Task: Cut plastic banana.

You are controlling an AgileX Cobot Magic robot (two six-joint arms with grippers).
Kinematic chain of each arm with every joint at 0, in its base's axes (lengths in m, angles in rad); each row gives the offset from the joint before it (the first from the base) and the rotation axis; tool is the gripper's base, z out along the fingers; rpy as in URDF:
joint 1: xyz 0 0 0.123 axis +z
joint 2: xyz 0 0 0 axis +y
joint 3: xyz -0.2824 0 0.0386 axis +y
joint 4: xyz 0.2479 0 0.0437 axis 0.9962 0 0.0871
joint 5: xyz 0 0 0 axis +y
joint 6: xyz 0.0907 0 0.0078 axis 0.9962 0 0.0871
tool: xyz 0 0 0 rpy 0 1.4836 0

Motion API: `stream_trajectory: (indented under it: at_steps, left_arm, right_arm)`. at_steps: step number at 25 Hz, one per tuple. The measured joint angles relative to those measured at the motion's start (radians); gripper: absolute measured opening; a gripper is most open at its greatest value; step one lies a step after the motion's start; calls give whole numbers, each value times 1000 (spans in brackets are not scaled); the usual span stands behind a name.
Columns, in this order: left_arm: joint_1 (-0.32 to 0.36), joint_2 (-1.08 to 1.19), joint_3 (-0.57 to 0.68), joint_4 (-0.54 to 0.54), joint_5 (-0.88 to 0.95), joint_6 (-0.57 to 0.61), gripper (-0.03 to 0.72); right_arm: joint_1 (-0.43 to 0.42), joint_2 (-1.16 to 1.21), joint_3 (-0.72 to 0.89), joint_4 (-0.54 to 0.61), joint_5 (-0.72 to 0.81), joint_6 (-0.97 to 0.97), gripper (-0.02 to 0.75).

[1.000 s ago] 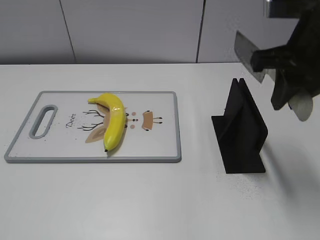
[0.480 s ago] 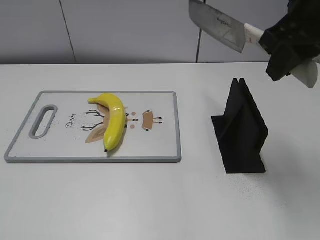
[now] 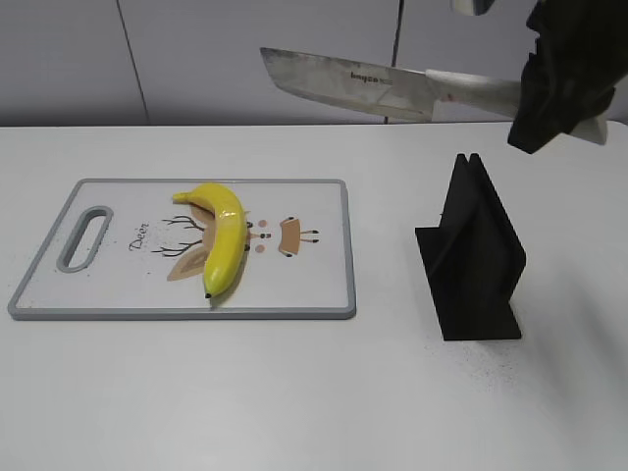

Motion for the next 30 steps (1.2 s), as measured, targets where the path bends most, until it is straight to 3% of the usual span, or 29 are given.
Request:
stream_trajectory:
  at_steps: [5,13,23,30]
  left_arm:
    - [-18,209,-120,-15,-57,113,590]
    - [-82,611,-407,-68,-48,310,590]
    - [-82,1104,-922,-243,207,739,590]
    - [-97,1332,-1107,-318,249,903,590]
  right_arm:
    - [2,102,-134,74,0,-77,160]
    - [8,240,-277,89,0,-130,160]
    - [12,375,-392,159,-1,-302,160]
    - [32,421,-393,178,-2,-430,160]
